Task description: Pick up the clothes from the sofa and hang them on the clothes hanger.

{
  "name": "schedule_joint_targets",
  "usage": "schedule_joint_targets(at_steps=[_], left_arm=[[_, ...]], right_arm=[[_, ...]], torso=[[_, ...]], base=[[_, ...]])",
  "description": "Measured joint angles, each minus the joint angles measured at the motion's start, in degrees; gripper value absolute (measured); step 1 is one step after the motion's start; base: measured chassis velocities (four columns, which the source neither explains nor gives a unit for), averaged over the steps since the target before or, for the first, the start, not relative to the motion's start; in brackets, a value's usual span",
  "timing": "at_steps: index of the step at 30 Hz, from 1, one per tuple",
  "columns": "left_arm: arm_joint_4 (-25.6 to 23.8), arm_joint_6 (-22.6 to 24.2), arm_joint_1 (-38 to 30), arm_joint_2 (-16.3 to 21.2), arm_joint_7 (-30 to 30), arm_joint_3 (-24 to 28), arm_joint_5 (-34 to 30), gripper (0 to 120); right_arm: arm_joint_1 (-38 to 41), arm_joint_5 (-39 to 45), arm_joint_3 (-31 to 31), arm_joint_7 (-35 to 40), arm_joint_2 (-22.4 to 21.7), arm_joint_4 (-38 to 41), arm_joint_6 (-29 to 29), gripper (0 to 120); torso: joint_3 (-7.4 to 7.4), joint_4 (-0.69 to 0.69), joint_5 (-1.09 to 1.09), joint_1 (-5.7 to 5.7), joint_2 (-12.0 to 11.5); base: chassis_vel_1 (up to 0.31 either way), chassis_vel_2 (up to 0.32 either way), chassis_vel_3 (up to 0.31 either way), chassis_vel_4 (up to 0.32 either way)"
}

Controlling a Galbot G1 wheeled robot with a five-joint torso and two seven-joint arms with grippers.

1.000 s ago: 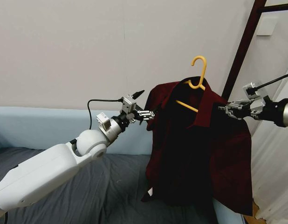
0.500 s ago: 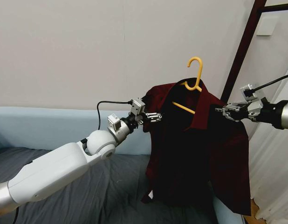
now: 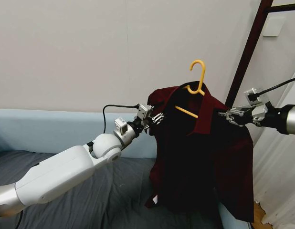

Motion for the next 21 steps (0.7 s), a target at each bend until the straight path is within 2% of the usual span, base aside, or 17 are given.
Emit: schedule_joint_targets(at_steps=[3,8,13,21], left_arm=[[-0.19,-0.14,0.10,0.05,0.04,0.04,0.29,1],[-1.08,-0.22,0.44,0.27,0.06,-0.07,0.48,0],[-4.66,0.17,0.72,0.61,0.03,-0.84,1.44,0],[-7.08,1.14,-0.52,0.81,-1.14,-0.50,0.68,0]], right_arm=[[0.00,-0.21,-0.07,0.06,0.08,0.03,0.08,7],[-0.28,-0.58,-0.17,0.37,0.20,-0.30,0.24,7],[-0.47,-2.03,-1.17,1.90,0.61,-0.80,1.37,7],[-0.61,-2.10,-1.22,2.71,0.66,-1.23,1.90,7]], torso=[[0.00,0.00,0.00,0.00,0.00],[0.00,0.01,0.00,0.00,0.00],[0.00,0.00,0.01,0.00,0.00],[0.00,0.00,0.01,0.00,0.00]], base=[[0.000,0.000,0.000,0.000],[0.000,0.000,0.000,0.000],[0.000,0.000,0.000,0.000],[0.000,0.000,0.000,0.000]])
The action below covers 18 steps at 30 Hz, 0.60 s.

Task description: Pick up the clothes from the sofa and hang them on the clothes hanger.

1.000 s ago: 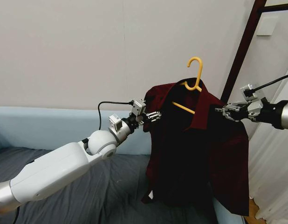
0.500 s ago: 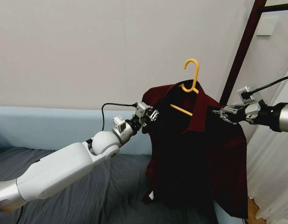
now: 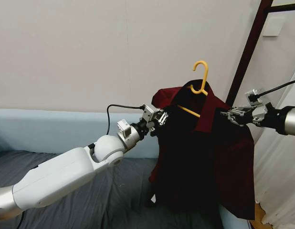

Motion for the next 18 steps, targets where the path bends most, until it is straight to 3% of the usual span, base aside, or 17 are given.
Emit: schedule_joint_targets(at_steps=[3,5,6,7,10,13,16,18], left_arm=[[0.66,0.59,-0.12,-0.27,-2.00,-0.01,-0.09,0],[0.21,2.59,0.03,-0.64,-7.42,-0.20,0.67,4],[-1.28,5.64,0.05,-0.70,-11.83,-0.38,1.29,9],[-1.28,5.64,0.05,-0.70,-11.83,-0.38,1.29,9],[-5.77,14.30,0.31,-0.27,-18.92,-1.64,1.46,24],[-6.50,15.66,0.75,0.02,-19.71,-2.01,1.35,27],[-8.71,17.77,5.71,1.38,-20.36,-6.07,0.02,44],[-9.25,17.77,7.17,1.76,-20.26,-7.19,-0.42,47]], right_arm=[[0.01,0.41,0.14,0.11,-0.16,-0.17,0.04,7],[0.03,0.88,0.35,0.41,-0.23,-0.06,0.04,7],[0.03,1.12,0.61,0.59,-0.27,0.05,0.11,7],[0.03,1.12,0.61,0.59,-0.27,0.05,0.11,7],[0.02,3.77,1.76,2.79,-0.40,0.48,0.32,7],[0.02,4.45,1.99,3.43,-0.40,0.54,0.28,7],[0.40,6.05,2.20,6.95,0.13,0.72,-0.56,7],[0.54,6.19,2.20,7.52,0.30,0.72,-0.74,7]], torso=[[0.00,0.00,0.00,0.00,0.00],[0.00,0.00,-0.01,0.01,0.00],[0.01,0.00,-0.01,0.01,0.00],[0.01,0.00,-0.01,0.01,0.00],[-0.01,-0.01,0.00,0.00,0.00],[-0.01,-0.02,0.00,0.00,0.00],[0.00,0.00,-0.01,0.01,-0.01],[0.00,0.00,-0.01,0.00,-0.01]], base=[[0.000,0.000,0.000,0.000],[0.000,0.000,0.000,0.000],[0.000,0.000,0.000,0.000],[0.000,0.000,0.000,0.000],[0.000,0.000,0.000,0.000],[0.000,0.000,0.000,0.000],[0.000,0.000,0.000,0.000],[0.000,0.000,0.000,0.000]])
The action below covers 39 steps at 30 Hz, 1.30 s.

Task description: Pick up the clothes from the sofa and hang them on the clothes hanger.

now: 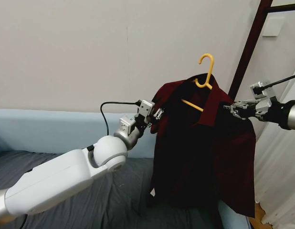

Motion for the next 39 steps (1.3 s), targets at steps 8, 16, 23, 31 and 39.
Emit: schedule_joint_targets(at_steps=[8,16,23,31,39], left_arm=[[-6.06,-4.41,16.33,3.98,0.95,-14.04,-2.86,79],[-10.63,-7.04,39.35,4.60,2.07,-32.15,-1.04,100],[-12.51,-10.35,57.79,-0.58,4.30,-40.27,9.17,100],[-13.73,-14.14,70.68,-5.26,6.60,-46.29,20.20,100],[-13.85,-17.63,79.60,-12.26,7.88,-48.15,27.74,100]], right_arm=[[0.64,0.68,0.29,5.19,2.51,1.12,-0.44,7],[1.27,-5.36,-0.98,7.63,10.61,0.71,-0.50,7],[6.17,-12.58,-5.41,9.81,19.65,-1.58,-1.36,7],[10.29,-12.96,-6.43,11.29,22.04,-4.20,-2.87,7],[18.26,-8.93,-8.91,12.33,21.70,-7.55,-5.18,7]], torso=[[-0.01,-0.01,0.00,0.00,0.01],[-0.01,0.02,0.00,-0.01,0.01],[0.00,-0.01,0.01,0.00,0.01],[0.00,0.00,0.02,-0.01,0.01],[-0.01,-0.01,-0.01,-0.01,0.02]], base=[[0.000,0.000,0.000,0.000],[0.000,0.000,0.000,0.000],[0.000,0.000,0.000,0.000],[0.000,0.000,0.000,0.000],[0.000,0.000,0.000,0.000]])
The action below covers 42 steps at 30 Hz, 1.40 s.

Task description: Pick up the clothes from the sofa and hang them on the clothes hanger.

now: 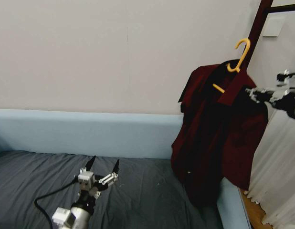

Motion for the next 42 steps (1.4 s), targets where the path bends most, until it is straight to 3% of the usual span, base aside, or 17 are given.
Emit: schedule_joint_targets(at_steps=[4,6,10,11,15,20,32,42], left_arm=[[0.73,-0.51,1.68,-4.44,0.13,0.79,2.41,100],[0.77,-0.53,1.84,-4.96,0.12,0.88,2.66,100],[0.79,-0.75,2.44,-6.32,0.05,1.00,3.64,100],[0.79,-0.75,2.44,-6.32,0.05,1.00,3.64,100],[1.05,-0.81,2.44,-7.44,-0.07,1.23,4.85,100],[1.25,-0.85,2.48,-8.71,-0.17,1.85,6.29,100],[2.27,-0.89,1.89,-8.75,-0.64,1.91,5.88,100],[2.97,-0.83,0.23,-8.23,-1.17,2.80,5.65,100]], right_arm=[[8.77,-1.65,-6.15,-0.55,4.43,-5.20,-0.21,7],[11.35,-1.95,-8.15,-0.54,5.16,-6.34,-0.45,7],[25.66,-2.39,-19.23,-0.45,7.79,-12.36,-2.31,7],[25.66,-2.39,-19.23,-0.45,7.79,-12.36,-2.31,7],[41.59,-1.70,-30.92,0.85,10.72,-17.81,-4.85,7],[52.55,-0.18,-39.11,3.73,13.36,-21.70,-7.96,7],[67.18,10.12,-46.90,16.64,14.39,-24.01,-13.54,7],[72.70,12.18,-51.12,23.30,9.56,-23.18,-13.57,7]], torso=[[0.01,0.02,0.06,0.00,-0.01],[0.01,0.02,0.05,0.01,-0.01],[0.02,0.02,0.02,0.01,-0.01],[0.02,0.02,0.02,0.01,-0.01],[0.01,0.01,0.00,0.01,-0.01],[0.02,0.02,0.02,0.01,-0.01],[0.00,0.00,0.00,0.01,0.00],[0.01,0.01,0.04,0.01,-0.01]], base=[[0.000,0.000,0.000,0.000],[0.000,0.000,0.000,0.000],[0.000,0.000,0.000,0.000],[0.000,0.000,0.000,0.000],[0.000,0.000,0.000,0.000],[0.000,0.000,0.000,0.000],[0.000,0.000,0.000,0.000],[0.000,0.000,0.000,0.000]])
